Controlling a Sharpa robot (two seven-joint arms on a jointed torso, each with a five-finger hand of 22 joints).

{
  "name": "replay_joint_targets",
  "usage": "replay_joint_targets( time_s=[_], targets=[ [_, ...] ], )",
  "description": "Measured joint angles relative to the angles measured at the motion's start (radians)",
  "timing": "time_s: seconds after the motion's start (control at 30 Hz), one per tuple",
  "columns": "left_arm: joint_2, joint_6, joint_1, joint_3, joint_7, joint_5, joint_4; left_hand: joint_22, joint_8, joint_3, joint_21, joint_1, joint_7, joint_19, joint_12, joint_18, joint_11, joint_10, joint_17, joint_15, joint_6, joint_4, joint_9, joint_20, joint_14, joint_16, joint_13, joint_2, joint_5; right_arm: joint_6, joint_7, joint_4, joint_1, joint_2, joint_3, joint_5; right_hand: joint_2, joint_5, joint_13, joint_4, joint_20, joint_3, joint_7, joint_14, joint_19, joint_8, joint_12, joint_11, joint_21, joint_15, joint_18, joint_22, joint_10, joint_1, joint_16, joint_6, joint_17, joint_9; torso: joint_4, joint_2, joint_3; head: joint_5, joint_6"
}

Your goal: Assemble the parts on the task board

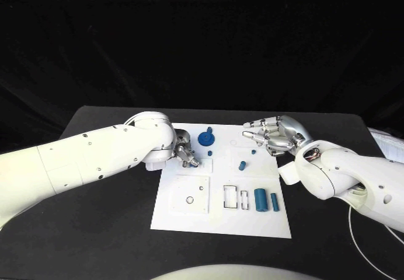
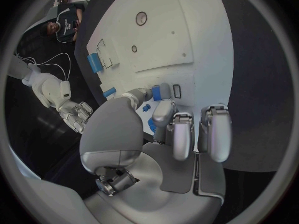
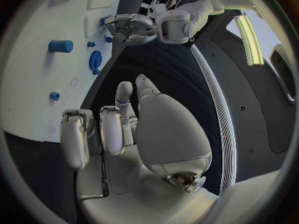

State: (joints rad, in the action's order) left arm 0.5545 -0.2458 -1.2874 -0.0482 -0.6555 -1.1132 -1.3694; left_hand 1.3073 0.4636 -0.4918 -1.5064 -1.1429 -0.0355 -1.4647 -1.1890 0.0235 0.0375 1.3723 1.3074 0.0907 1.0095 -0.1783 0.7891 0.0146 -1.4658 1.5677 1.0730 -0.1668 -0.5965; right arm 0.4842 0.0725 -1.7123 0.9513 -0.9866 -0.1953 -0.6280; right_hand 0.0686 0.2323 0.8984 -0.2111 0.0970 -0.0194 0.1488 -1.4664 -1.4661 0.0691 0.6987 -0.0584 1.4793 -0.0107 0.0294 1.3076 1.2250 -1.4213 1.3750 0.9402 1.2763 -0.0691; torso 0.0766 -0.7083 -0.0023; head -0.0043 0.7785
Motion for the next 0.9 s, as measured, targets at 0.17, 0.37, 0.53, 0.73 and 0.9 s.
replay_joint_targets(
  time_s=[0.17, 0.37, 0.53, 0.73, 0.9],
  targets=[
    [-0.003, -0.001, 0.000, 0.000, -0.002, -0.002, 0.001, 0.000, 0.000, 0.000, 0.000, 0.000, 0.000, 0.000, 0.000, 0.000, 0.000, 0.000, 0.000, 0.000, 0.000, 0.000, 0.000, 0.000, 0.000, 0.000, 0.000, 0.000, 0.000, -0.001, 0.000, 0.000, 0.000, 0.001, 0.000, 0.001, 0.000, 0.000, 0.000, 0.000, 0.000, 0.000, 0.000, 0.000, 0.000, 0.000, 0.000, 0.000, 0.000, 0.000, 0.000, 0.000, 0.000, 0.000, 0.000, 0.000, 0.000, 0.000, 0.0002, 0.000, 0.0001, 0.001, 0.000],
    [-0.012, -0.005, 0.000, 0.000, -0.003, -0.003, 0.012, 0.000, 0.000, -0.001, 0.000, 0.000, 0.000, 0.000, 0.000, 0.000, 0.000, 0.000, 0.000, 0.000, 0.000, 0.001, 0.001, 0.000, 0.000, 0.000, 0.000, 0.000, -0.006, -0.002, 0.000, 0.000, 0.000, 0.001, 0.000, 0.002, 0.000, 0.000, 0.000, 0.000, 0.000, 0.000, 0.000, 0.000, 0.000, 0.000, 0.000, 0.000, 0.000, 0.000, 0.000, 0.000, 0.000, 0.000, 0.000, 0.000, 0.000, 0.000, 0.0002, 0.000, 0.0008, 0.002, -0.001],
    [-0.022, -0.018, -0.001, 0.000, -0.004, 0.000, 0.029, 0.000, 0.000, -0.001, 0.000, 0.020, -0.003, 0.000, 0.000, 0.000, 0.000, 0.000, 0.000, 0.000, 0.003, 0.001, 0.003, 0.000, 0.000, 0.000, 0.000, 0.020, -0.007, -0.003, 0.000, -0.002, 0.000, 0.000, 0.000, 0.002, 0.000, 0.000, -0.004, 0.003, 0.000, 0.003, 0.000, 0.000, 0.000, 0.000, 0.000, 0.000, -0.004, 0.000, 0.000, 0.000, 0.000, 0.000, -0.004, 0.000, -0.001, 0.000, 0.0002, 0.000, 0.0013, 0.002, 0.002],
    [-0.034, -0.041, -0.004, 0.000, -0.005, 0.008, 0.047, 0.001, -0.001, -0.013, 0.000, 0.069, 0.000, 0.000, -0.007, 0.000, 0.002, 0.009, 0.000, 0.000, 0.008, 0.013, 0.001, 0.000, 0.000, 0.000, 0.008, 0.058, -0.007, -0.004, -0.001, -0.006, 0.000, -0.003, 0.000, 0.002, 0.000, 0.000, -0.005, 0.006, 0.000, 0.006, 0.000, 0.000, 0.000, 0.000, 0.000, 0.000, -0.004, 0.000, 0.000, 0.000, 0.000, 0.000, -0.004, 0.000, -0.002, 0.000, -0.0008, -0.001, 0.0014, 0.003, 0.004],
    [-0.045, -0.054, -0.004, 0.000, -0.005, 0.020, 0.061, 0.001, -0.008, -0.028, 0.000, 0.095, 0.006, 0.000, -0.007, 0.000, 0.004, 0.011, 0.000, 0.000, 0.016, 0.029, -0.001, 0.000, 0.000, 0.000, 0.011, 0.076, 0.010, -0.004, -0.001, -0.008, 0.000, -0.004, 0.000, 0.002, 0.000, 0.004, -0.007, 0.006, 0.000, 0.006, 0.000, 0.000, 0.000, 0.000, 0.000, 0.000, -0.004, 0.000, 0.000, 0.000, 0.000, 0.000, -0.004, 0.000, -0.002, 0.000, -0.0012, -0.001, 0.0015, 0.003, 0.006]
  ],
)
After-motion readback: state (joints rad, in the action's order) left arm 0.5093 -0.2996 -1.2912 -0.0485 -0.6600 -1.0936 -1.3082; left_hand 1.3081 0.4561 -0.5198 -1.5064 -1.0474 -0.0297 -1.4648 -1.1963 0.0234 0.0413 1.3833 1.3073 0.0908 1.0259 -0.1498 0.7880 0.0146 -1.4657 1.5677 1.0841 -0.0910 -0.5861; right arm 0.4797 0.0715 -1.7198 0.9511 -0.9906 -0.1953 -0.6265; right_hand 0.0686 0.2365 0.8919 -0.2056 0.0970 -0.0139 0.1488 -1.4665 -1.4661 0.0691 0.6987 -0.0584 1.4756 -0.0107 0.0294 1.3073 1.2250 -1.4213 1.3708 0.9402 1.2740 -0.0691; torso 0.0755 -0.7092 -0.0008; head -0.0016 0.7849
